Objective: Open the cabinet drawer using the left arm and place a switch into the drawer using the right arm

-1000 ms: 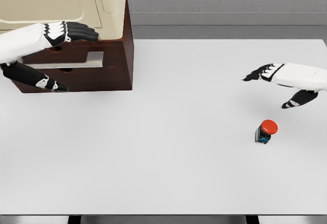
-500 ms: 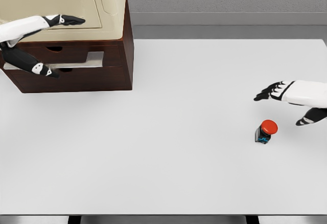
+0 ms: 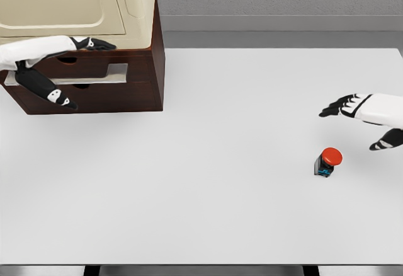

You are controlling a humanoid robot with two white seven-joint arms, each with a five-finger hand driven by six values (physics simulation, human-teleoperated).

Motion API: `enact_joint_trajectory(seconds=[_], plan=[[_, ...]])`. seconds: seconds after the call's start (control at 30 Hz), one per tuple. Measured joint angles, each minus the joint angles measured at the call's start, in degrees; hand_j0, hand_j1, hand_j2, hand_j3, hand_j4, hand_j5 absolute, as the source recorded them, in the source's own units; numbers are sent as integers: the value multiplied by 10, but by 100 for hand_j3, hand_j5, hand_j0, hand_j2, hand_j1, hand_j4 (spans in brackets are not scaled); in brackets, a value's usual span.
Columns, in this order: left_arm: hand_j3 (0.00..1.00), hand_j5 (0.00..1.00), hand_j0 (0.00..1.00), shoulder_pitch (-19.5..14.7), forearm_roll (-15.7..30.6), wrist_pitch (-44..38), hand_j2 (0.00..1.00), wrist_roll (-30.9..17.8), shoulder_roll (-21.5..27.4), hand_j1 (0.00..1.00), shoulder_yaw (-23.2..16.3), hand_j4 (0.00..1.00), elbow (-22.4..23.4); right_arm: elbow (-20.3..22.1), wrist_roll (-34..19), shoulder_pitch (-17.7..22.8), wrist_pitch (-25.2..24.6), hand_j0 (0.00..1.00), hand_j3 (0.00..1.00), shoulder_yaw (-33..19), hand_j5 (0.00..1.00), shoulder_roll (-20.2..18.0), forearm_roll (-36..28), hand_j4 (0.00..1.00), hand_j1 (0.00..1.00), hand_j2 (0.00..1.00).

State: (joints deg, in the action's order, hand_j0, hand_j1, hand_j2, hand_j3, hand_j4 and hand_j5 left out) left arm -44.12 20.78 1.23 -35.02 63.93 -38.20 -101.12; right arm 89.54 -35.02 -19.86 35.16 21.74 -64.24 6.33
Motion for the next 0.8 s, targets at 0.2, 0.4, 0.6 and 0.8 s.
enact_joint_trajectory(seconds=[0.2,0.4,0.6,0.8], plan=[[100,100,100,0,28,-26,100,0,1,100,-5,100,0,1,0,7,0,100,100,-1,100,9,1,100,100,100],[100,100,100,6,45,-66,100,0,3,100,-6,100,1,10,0,18,0,100,100,2,100,19,1,100,100,100],[100,100,100,7,62,-110,100,0,9,100,-5,100,1,25,0,32,0,100,100,12,100,22,2,100,100,100],[100,100,100,8,60,-143,100,0,9,100,-5,100,2,26,0,30,0,100,100,35,100,34,16,100,100,100]])
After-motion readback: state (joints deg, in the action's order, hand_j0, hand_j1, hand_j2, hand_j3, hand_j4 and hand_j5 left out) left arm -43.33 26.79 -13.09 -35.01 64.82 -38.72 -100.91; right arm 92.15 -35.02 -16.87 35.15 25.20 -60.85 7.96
